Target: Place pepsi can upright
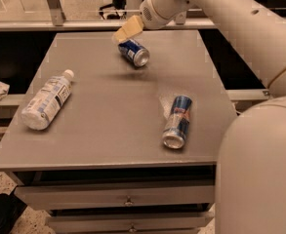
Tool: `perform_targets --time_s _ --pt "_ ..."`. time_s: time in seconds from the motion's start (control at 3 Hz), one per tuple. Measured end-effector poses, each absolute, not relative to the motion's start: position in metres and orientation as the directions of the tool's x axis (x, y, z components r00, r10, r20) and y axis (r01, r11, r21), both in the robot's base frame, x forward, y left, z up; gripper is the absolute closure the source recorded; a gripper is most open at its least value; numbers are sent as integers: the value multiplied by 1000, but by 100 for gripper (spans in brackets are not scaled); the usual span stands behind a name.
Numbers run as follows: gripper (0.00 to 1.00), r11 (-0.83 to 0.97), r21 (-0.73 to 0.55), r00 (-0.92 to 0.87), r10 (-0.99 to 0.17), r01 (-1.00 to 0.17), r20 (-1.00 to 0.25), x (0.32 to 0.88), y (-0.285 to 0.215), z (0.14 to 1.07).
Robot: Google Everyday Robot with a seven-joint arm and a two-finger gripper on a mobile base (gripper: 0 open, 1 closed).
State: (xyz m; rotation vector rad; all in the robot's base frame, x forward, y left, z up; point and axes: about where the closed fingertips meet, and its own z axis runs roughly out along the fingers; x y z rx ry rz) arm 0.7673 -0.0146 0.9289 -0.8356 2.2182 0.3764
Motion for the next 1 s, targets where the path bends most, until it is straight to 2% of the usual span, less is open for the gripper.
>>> perform_targets --time_s 1.0 --pt "0 750 -17 -596 -540 -662 -594 811 4 882"
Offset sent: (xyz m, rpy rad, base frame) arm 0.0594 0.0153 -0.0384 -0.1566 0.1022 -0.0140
